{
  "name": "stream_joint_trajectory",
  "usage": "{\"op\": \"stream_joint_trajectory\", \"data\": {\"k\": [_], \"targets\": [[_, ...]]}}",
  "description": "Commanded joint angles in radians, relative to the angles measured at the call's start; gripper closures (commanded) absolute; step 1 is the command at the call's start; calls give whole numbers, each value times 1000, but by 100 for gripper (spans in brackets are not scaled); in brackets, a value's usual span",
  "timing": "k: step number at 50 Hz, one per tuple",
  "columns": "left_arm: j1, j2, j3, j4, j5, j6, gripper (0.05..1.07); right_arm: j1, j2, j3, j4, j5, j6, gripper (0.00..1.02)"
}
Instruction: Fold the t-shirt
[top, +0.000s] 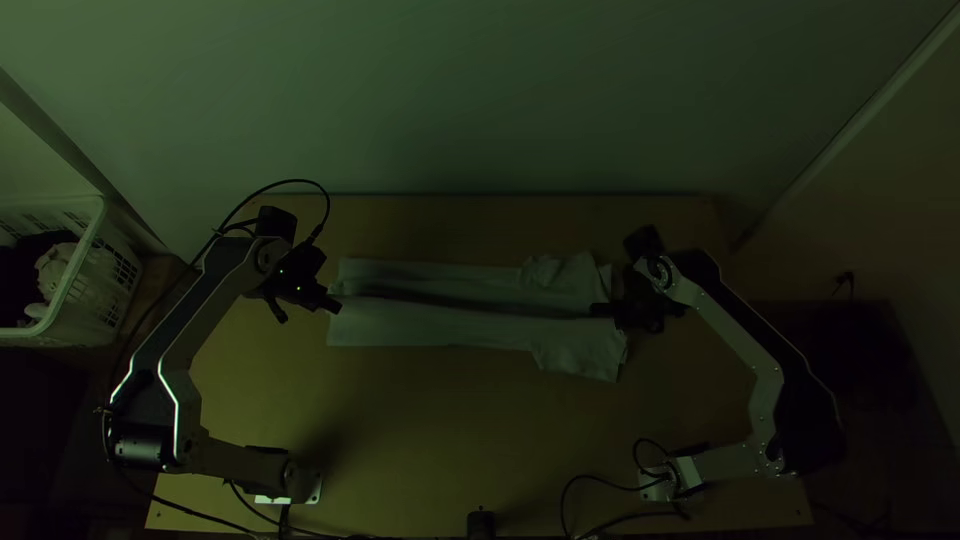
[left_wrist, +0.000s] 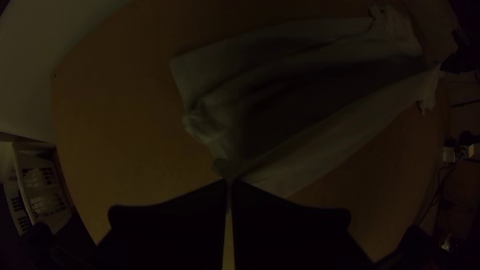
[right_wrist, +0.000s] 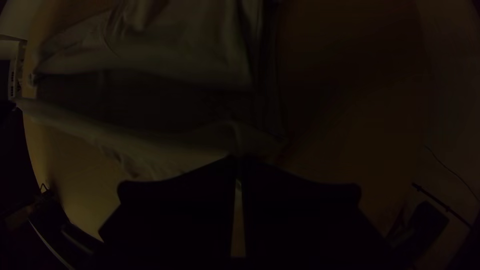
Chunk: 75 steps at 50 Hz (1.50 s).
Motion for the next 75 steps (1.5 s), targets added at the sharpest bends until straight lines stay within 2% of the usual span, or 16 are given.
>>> {"op": "stream_joint_trajectory", "data": {"k": [1, 38, 40, 41, 42, 43, 44, 46, 47, 52, 58, 75], "targets": [[0, 44, 60, 8, -7, -5, 105, -29, 56, 58, 4, 21, -9, 100], [-10, 318, 328, 34, -7, -11, 105, -107, 377, 368, 67, 18, 4, 100], [-11, 326, 331, 34, -7, -16, 105, -108, 388, 374, 78, 18, 12, 96], [-11, 329, 333, 37, -7, -19, 105, -110, 394, 381, 80, 18, 21, 90], [-11, 332, 334, 51, -7, -30, 102, -112, 400, 388, 78, 18, 27, 80], [-11, 335, 336, 64, -9, -40, 95, -112, 403, 391, 78, 18, 29, 66], [-10, 338, 339, 69, -9, -49, 80, -113, 405, 394, 78, 18, 29, 49], [-8, 337, 336, 61, -7, -60, 35, -113, 408, 397, 78, 18, 29, 13], [-8, 335, 331, 66, -7, -62, 8, -113, 408, 396, 78, 18, 29, 3], [-5, 331, 333, 97, 3, -65, 10, -121, 398, 402, 86, 18, 35, 3], [26, 325, 342, 106, 114, -74, 10, -138, 363, 402, 112, 18, 47, 3], [107, 277, 290, 106, 273, -126, 10, -204, 253, 401, 98, 11, 75, 3]]}}
